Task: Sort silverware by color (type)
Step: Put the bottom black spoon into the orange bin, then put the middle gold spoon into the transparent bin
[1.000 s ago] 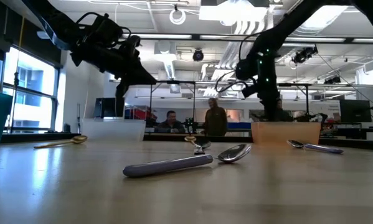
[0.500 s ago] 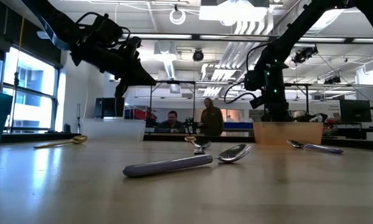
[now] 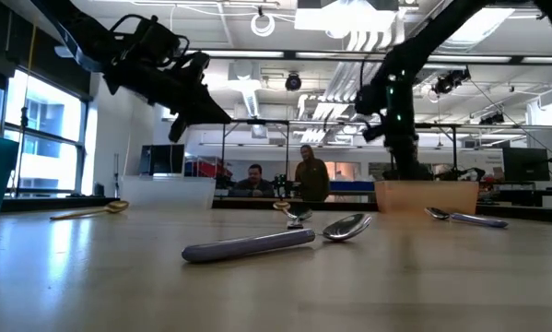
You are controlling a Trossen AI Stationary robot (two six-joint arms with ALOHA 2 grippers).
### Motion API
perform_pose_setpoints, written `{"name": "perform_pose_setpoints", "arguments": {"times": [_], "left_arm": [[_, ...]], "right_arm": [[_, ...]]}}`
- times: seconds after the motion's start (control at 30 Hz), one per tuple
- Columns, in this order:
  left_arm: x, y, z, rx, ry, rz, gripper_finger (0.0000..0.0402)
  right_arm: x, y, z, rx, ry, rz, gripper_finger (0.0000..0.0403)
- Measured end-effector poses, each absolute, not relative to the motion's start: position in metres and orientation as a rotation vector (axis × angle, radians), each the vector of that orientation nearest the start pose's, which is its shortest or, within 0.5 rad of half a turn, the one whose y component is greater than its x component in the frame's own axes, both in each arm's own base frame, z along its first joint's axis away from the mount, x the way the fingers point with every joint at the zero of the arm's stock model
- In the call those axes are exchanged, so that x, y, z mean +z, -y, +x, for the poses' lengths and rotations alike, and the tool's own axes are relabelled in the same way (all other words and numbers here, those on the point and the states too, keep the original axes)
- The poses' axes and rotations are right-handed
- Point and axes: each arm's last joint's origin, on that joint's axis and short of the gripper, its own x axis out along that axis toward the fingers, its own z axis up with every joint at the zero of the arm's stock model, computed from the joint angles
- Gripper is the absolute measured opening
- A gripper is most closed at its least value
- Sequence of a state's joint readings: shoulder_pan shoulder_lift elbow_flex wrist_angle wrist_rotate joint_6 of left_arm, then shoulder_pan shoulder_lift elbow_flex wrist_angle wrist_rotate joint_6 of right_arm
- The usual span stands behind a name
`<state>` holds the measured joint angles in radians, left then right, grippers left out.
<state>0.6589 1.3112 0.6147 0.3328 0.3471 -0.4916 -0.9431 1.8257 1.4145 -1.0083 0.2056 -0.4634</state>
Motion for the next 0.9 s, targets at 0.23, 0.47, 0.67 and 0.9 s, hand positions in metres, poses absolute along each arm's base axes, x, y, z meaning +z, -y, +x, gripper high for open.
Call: {"name": "perform_pose_setpoints", "arguments": {"times": [0.23, 0.47, 0.67, 0.9], "left_arm": [[0.234, -0.136, 0.211, 0.438, -0.210, -0.618, 0.0000], [0.242, -0.103, 0.191, 0.592, -0.338, -0.614, 0.0000], [0.230, -0.079, 0.172, 0.759, -0.534, -0.727, 0.0000], [0.206, -0.062, 0.161, 0.916, -0.813, -0.798, 0.0005]], "right_arm": [[0.278, 0.262, 0.200, -0.584, -0.989, 0.383, 0.0007], [0.289, 0.209, 0.203, -0.558, -0.626, 0.397, 0.0009], [0.267, 0.158, 0.207, -0.499, -0.484, 0.488, 0.0005], [0.253, 0.119, 0.215, -0.479, -0.340, 0.560, 0.0001]]}}
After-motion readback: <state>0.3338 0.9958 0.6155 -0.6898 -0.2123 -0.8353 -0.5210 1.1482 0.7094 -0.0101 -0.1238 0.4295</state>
